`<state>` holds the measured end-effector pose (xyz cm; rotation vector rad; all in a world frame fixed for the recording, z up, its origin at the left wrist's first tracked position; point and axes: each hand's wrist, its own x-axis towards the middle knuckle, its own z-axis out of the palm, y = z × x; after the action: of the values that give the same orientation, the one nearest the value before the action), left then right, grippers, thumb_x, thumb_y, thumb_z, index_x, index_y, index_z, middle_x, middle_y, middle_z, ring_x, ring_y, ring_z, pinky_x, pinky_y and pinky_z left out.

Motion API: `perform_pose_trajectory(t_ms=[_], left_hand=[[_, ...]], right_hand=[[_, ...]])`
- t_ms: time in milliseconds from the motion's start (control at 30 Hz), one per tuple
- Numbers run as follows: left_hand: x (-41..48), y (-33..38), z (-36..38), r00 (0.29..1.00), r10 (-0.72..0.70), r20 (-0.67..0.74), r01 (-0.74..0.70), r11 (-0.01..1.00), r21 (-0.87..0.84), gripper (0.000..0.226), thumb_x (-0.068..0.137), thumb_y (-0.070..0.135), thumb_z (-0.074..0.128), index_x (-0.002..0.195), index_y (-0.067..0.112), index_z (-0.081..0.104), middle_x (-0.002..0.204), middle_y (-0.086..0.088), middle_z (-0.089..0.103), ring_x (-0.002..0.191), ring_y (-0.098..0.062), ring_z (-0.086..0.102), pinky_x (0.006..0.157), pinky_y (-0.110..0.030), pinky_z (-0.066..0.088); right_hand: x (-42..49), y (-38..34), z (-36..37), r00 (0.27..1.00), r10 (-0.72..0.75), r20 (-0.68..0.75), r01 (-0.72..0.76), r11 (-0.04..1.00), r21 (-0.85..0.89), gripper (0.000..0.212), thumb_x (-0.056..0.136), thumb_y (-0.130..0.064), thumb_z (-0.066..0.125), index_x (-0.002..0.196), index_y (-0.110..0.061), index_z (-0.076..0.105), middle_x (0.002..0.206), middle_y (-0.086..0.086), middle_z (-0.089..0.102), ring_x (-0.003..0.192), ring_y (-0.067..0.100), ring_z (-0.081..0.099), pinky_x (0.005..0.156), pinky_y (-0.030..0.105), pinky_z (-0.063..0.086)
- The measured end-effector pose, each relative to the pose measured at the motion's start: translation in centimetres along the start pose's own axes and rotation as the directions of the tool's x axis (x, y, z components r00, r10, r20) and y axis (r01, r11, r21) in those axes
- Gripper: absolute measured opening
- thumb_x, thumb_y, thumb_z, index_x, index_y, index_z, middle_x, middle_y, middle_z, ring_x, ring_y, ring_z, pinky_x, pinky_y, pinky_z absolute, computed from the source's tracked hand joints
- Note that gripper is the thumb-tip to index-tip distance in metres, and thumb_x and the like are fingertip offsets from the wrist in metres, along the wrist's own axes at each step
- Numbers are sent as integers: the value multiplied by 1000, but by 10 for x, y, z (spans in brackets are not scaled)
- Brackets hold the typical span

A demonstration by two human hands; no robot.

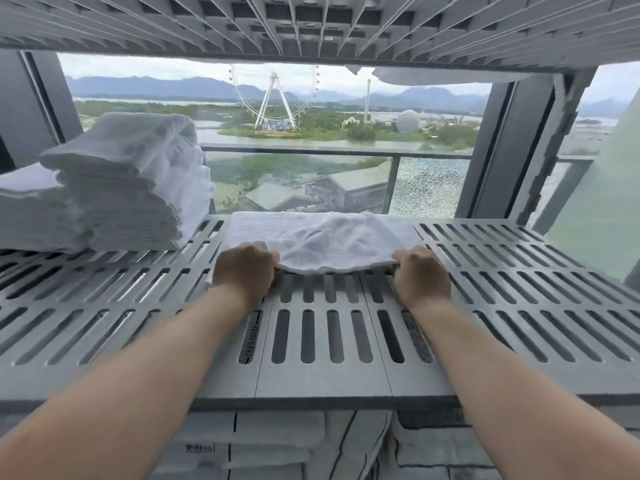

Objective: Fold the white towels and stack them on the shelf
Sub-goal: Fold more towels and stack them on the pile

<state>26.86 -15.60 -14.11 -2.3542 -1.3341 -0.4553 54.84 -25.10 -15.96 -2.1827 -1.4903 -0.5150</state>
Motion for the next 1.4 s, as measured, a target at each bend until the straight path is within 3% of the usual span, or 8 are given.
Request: perform_pose_trajectory(t_ms=[233, 367, 600, 767, 1033, 1167, 1267, 1400], left_hand=[[-21, 32, -1, 966, -251, 56, 256, 959, -123, 28, 86, 2, 44, 92, 17, 66, 91, -4, 65, 83, -27, 61, 63, -33, 46], [-4, 29, 2, 974, -204, 95, 204, 979, 4, 25, 79, -6, 47, 80, 15, 61, 67, -1, 55, 63, -25, 55, 57, -32, 45], [46, -10, 22, 980, -168, 105, 155, 980, 125, 19, 80, -4, 55, 80, 13, 62, 60, -1, 44, 60, -23, 51, 55, -32, 43], [73, -25, 32, 996, -85, -37, 88, 992, 92, 24, 80, -11, 52, 93, 5, 64, 86, -12, 63, 80, -32, 65, 57, -37, 47], [67, -30, 41, 998, 15, -55, -11, 997, 77, 32, 77, -9, 43, 96, 10, 60, 94, -8, 57, 86, -27, 58, 57, -34, 37], [61, -26, 46, 998, -22, 53, 29, 990, -137, 33, 82, -3, 44, 104, 18, 55, 103, -3, 57, 98, -25, 58, 70, -37, 52], [59, -32, 50, 988, -9, 152, 54, 955, -293, 32, 86, 6, 50, 111, 22, 59, 114, 0, 56, 111, -21, 53, 87, -36, 49], [58, -42, 53, 983, -23, 183, 97, 909, -406, 27, 85, 4, 53, 104, 22, 60, 107, -2, 57, 104, -23, 55, 91, -37, 48]], right_hand=[[-7, -3, -5, 997, -7, 83, 12, 998, -58, 35, 84, 2, 45, 99, -11, 74, 99, 12, 61, 97, 32, 58, 86, 39, 51], [3, -6, -1, 995, 11, 99, -5, 998, -63, 32, 83, 5, 42, 95, -4, 70, 99, 15, 61, 95, 32, 58, 86, 42, 52], [39, -13, 18, 993, 51, 102, -43, 996, -80, 28, 87, 7, 44, 90, -1, 70, 96, 13, 64, 90, 30, 61, 77, 37, 56], [59, -16, 31, 995, 64, 80, -57, 995, -84, 27, 87, 6, 45, 88, -3, 71, 94, 13, 65, 87, 28, 62, 76, 37, 57], [62, -9, 34, 996, 84, 43, -79, 991, -105, 30, 89, 7, 42, 96, -1, 70, 95, 15, 66, 85, 29, 63, 73, 39, 59], [55, -3, 37, 997, 80, 0, -80, 996, -48, 27, 88, 5, 43, 99, -5, 65, 97, 12, 66, 91, 28, 60, 75, 38, 55], [53, 0, 40, 999, 40, -19, -40, 999, 18, 23, 83, 1, 49, 95, -13, 62, 93, 8, 63, 90, 26, 57, 78, 37, 51], [54, -6, 44, 996, -82, 42, 79, 995, 67, 30, 80, -1, 51, 101, -18, 64, 96, 5, 63, 95, 24, 56, 88, 38, 49]])
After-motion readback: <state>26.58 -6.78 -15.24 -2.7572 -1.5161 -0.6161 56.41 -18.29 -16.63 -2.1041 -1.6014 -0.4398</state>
